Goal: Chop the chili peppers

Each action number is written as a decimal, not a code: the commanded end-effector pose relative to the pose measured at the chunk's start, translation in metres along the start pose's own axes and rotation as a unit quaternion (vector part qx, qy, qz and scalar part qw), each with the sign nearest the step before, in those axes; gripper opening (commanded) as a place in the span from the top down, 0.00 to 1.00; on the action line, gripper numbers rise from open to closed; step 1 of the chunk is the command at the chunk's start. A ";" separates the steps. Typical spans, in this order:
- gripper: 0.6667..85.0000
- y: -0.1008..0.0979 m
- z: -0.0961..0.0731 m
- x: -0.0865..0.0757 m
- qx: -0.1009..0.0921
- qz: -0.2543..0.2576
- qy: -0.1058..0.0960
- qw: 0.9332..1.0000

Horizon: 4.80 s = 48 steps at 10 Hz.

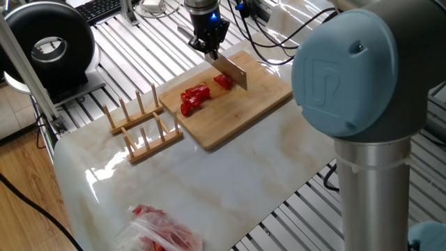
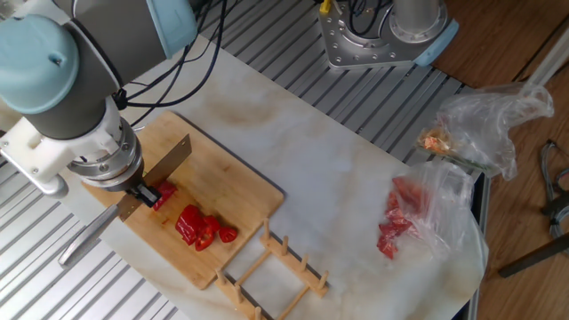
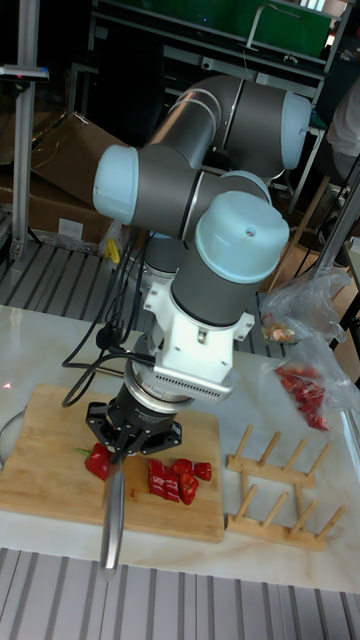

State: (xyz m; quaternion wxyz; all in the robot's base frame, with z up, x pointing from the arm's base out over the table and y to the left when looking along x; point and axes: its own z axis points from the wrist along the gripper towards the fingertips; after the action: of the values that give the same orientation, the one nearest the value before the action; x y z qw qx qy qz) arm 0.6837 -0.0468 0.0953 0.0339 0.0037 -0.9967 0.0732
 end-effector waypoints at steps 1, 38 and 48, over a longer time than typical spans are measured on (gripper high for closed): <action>0.99 0.005 -0.012 0.001 0.002 -0.001 0.002 1.000; 0.99 -0.003 0.007 0.017 0.036 0.015 -0.002 0.999; 0.99 -0.013 -0.010 0.013 0.046 0.011 -0.004 0.999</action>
State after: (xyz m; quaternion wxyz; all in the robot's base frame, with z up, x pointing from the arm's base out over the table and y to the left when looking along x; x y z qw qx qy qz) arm 0.6712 -0.0555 0.1044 0.0289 -0.0057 -0.9927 0.1169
